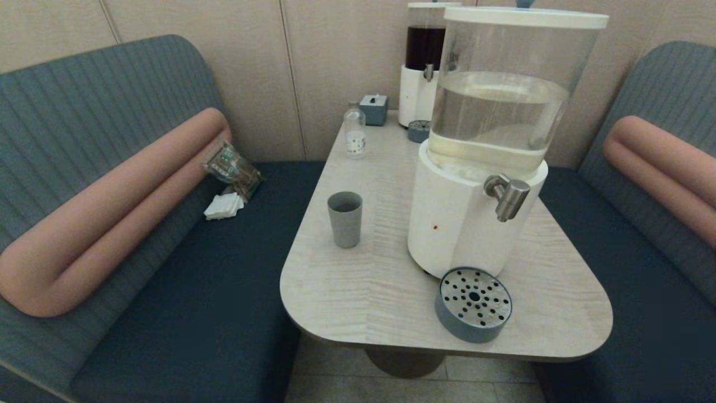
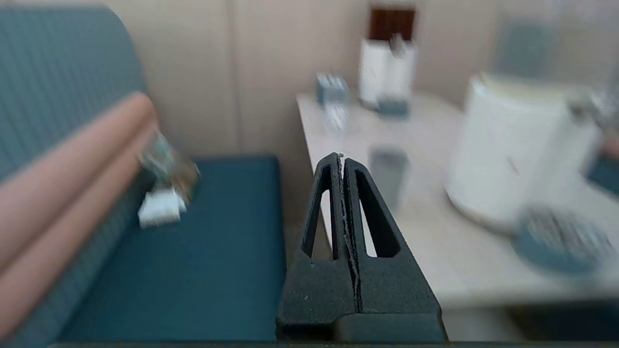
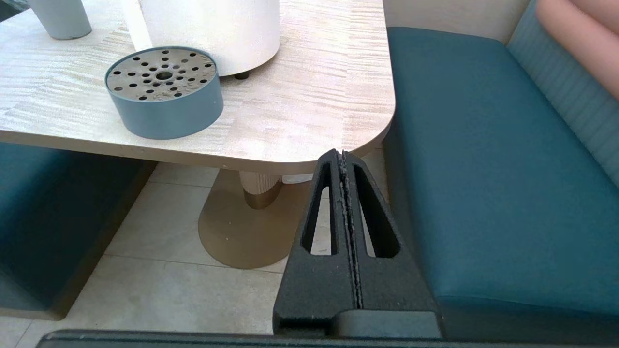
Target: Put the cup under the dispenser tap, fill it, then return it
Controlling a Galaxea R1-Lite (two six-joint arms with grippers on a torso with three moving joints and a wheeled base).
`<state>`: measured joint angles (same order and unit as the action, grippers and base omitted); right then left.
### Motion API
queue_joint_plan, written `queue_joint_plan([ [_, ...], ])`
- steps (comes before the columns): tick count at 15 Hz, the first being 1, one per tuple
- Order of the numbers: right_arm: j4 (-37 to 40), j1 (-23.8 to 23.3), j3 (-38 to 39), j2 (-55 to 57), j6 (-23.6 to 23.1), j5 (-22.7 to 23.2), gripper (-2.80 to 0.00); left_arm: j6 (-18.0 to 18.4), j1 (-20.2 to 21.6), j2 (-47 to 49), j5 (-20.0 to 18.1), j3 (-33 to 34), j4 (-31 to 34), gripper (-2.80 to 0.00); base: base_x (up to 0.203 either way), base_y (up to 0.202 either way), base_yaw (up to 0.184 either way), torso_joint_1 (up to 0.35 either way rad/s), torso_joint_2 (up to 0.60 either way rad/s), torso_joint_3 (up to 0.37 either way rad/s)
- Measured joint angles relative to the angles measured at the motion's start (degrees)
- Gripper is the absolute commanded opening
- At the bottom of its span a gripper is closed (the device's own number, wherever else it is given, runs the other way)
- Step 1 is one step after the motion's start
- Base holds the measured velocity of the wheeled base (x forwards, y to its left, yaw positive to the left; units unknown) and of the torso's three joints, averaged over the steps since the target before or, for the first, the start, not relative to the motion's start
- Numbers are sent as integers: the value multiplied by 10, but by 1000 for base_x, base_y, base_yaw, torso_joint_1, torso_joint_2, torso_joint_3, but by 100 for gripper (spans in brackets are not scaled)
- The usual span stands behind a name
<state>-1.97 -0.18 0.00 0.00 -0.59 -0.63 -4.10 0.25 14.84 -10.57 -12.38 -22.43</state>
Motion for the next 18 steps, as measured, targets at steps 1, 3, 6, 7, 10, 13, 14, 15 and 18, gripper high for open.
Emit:
queue_joint_plan([
  [1, 0, 0, 0, 0, 0, 0, -280, 11, 1, -45, -5, -4, 68, -280, 0, 0, 0, 0, 0, 0],
  [3, 0, 0, 0, 0, 0, 0, -280, 51, 2, -105, 9, 14, 158, -280, 0, 0, 0, 0, 0, 0],
  [6, 0, 0, 0, 0, 0, 0, -280, 112, 3, -139, 56, 101, 186, -280, 0, 0, 0, 0, 0, 0],
  [7, 0, 0, 0, 0, 0, 0, -280, 118, 3, -143, 83, 111, 208, -280, 0, 0, 0, 0, 0, 0],
  [10, 0, 0, 0, 0, 0, 0, -280, 124, 3, -148, 92, 114, 270, -280, 0, 0, 0, 0, 0, 0],
  [13, 0, 0, 0, 0, 0, 0, -280, 112, 3, -149, 92, 118, 256, -280, 0, 0, 0, 0, 0, 0],
  [14, 0, 0, 0, 0, 0, 0, -280, 111, 3, -149, 93, 120, 249, -280, 0, 0, 0, 0, 0, 0],
  [15, 0, 0, 0, 0, 0, 0, -280, 110, 3, -149, 93, 121, 248, -280, 0, 0, 0, 0, 0, 0],
  [18, 0, 0, 0, 0, -2, -1, -280, 110, 3, -149, 93, 123, 247, -280, 0, 0, 0, 0, 0, 0],
])
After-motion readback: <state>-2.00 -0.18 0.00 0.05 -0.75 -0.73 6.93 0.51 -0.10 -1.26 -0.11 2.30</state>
